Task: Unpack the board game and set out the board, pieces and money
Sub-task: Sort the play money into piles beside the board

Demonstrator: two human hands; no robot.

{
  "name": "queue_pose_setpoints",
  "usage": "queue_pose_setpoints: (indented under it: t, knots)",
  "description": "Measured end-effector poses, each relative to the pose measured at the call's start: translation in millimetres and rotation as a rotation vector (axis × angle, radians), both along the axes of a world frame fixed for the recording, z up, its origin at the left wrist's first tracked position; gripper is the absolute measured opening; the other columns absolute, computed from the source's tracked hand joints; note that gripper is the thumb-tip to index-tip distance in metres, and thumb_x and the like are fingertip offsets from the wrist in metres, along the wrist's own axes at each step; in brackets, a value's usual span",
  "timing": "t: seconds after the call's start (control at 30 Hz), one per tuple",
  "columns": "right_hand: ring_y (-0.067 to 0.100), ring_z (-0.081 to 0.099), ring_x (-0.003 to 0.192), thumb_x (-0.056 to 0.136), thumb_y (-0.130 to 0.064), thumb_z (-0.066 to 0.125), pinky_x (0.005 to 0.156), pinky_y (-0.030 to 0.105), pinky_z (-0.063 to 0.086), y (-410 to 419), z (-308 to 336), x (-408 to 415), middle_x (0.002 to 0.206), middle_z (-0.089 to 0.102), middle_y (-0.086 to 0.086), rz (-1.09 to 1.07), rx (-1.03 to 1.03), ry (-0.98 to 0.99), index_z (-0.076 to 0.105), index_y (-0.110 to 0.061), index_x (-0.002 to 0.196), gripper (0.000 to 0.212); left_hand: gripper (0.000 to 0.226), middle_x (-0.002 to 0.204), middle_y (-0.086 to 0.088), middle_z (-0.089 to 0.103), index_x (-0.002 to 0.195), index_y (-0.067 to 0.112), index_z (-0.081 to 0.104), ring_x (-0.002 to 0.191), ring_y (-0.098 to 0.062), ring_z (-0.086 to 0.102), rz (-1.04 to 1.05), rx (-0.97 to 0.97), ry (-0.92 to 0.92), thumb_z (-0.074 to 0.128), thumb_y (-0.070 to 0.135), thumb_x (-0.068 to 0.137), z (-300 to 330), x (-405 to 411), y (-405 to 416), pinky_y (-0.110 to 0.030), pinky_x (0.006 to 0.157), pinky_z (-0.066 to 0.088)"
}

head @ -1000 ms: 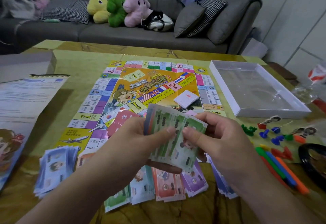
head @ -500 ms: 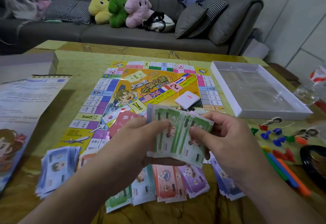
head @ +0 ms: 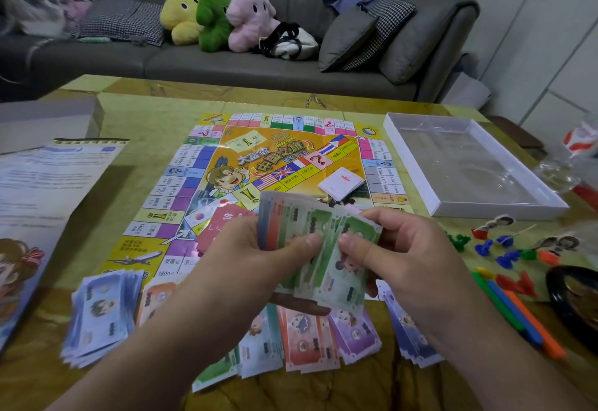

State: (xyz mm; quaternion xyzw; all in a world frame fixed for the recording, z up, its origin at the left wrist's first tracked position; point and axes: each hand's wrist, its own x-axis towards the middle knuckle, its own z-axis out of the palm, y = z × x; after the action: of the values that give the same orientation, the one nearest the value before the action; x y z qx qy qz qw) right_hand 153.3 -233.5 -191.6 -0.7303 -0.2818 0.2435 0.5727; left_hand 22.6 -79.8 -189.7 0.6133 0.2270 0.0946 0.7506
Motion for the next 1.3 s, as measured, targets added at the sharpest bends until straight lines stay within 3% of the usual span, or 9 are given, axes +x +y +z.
queue_pose_setpoints:
  t: [0.13, 0.23, 0.47, 0.63, 0.77, 0.87, 1.0, 1.13, 1.3]
  knots:
    - [0.02, 0.077, 0.073, 0.095, -0.011, 0.073, 0.052, 0.025, 0.054, 0, 0, -2, 0.083, 0.079, 0.007, 0.02, 0.001, 0.033, 0.077, -0.013, 0.098, 0.006, 0.022, 0.096, -0.015, 0.08, 0.109, 0.005, 0.072, 0.086, -0.036, 0.079, -0.017, 0.051, 0.021, 0.067, 0.021, 0.096, -3, 1, -1, -0.053, 0.076, 0.063]
    - [0.017, 0.077, 0.073, 0.096, -0.01, 0.071, 0.049, 0.021, 0.053, 0, 3, -1, 0.084, 0.08, 0.007, 0.002, -0.002, 0.061, 0.076, -0.011, 0.099, 0.006, 0.026, 0.098, -0.02, 0.079, 0.108, -0.001, 0.069, 0.09, -0.04, 0.078, -0.001, -0.04, 0.02, 0.059, 0.023, 0.101, -2, 1, -1, -0.057, 0.086, 0.06]
    - [0.02, 0.078, 0.076, 0.096, -0.011, 0.071, 0.053, 0.025, 0.055, -1, 3, -1, 0.085, 0.08, 0.009, 0.03, 0.008, 0.059, 0.077, -0.011, 0.099, 0.006, 0.023, 0.096, -0.014, 0.08, 0.108, 0.006, 0.073, 0.085, -0.038, 0.078, 0.002, 0.088, 0.029, 0.066, 0.024, 0.097, -5, 1, -2, -0.057, 0.08, 0.062]
    - [0.023, 0.077, 0.076, 0.098, -0.01, 0.069, 0.05, 0.025, 0.051, -3, 2, 3, 0.086, 0.08, 0.01, 0.001, 0.009, 0.047, 0.076, -0.012, 0.094, 0.008, 0.028, 0.097, -0.017, 0.08, 0.106, 0.0, 0.071, 0.087, -0.039, 0.078, 0.003, 0.016, 0.024, 0.056, 0.024, 0.103, -1, 1, -3, -0.056, 0.084, 0.061]
    - [0.019, 0.075, 0.07, 0.097, -0.007, 0.07, 0.049, 0.022, 0.051, -2, 1, 2, 0.084, 0.079, 0.011, 0.016, 0.024, 0.059, 0.076, -0.009, 0.093, 0.007, 0.023, 0.095, -0.013, 0.081, 0.107, 0.003, 0.073, 0.083, -0.037, 0.079, 0.053, 0.093, 0.02, 0.067, 0.023, 0.097, -4, 0, -2, -0.055, 0.077, 0.063]
    - [0.024, 0.076, 0.072, 0.097, -0.007, 0.07, 0.051, 0.03, 0.054, -2, 0, 4, 0.083, 0.079, 0.01, -0.011, 0.003, 0.001, 0.076, -0.012, 0.089, 0.011, 0.02, 0.093, -0.015, 0.08, 0.104, 0.003, 0.074, 0.081, -0.037, 0.079, 0.074, 0.074, 0.003, 0.069, 0.02, 0.094, -2, 1, -2, -0.056, 0.074, 0.063]
    - [0.027, 0.078, 0.081, 0.098, -0.008, 0.069, 0.066, 0.047, 0.062, -5, 2, 10, 0.086, 0.08, 0.008, -0.05, -0.015, -0.016, 0.077, -0.016, 0.091, 0.013, 0.016, 0.088, -0.014, 0.08, 0.096, 0.004, 0.077, 0.075, -0.035, 0.078, 0.147, 0.084, -0.005, 0.075, 0.018, 0.088, -1, 2, 1, -0.059, 0.068, 0.063]
    - [0.013, 0.076, 0.073, 0.096, -0.008, 0.071, 0.054, 0.023, 0.055, -3, 0, 8, 0.083, 0.079, 0.004, -0.037, 0.006, -0.029, 0.073, -0.011, 0.093, 0.005, 0.013, 0.088, -0.012, 0.081, 0.097, 0.007, 0.077, 0.076, -0.034, 0.079, 0.122, 0.116, 0.021, 0.076, 0.014, 0.087, -2, 2, 0, -0.056, 0.069, 0.063]
    - [0.02, 0.078, 0.084, 0.094, -0.017, 0.075, 0.067, 0.041, 0.063, 6, -9, -2, 0.091, 0.078, 0.006, 0.0, 0.004, -0.046, 0.068, -0.014, 0.1, 0.009, 0.014, 0.087, -0.013, 0.08, 0.1, 0.004, 0.073, 0.076, -0.034, 0.079, 0.132, 0.125, 0.029, 0.075, 0.01, 0.088, -5, 3, -4, -0.054, 0.069, 0.064]
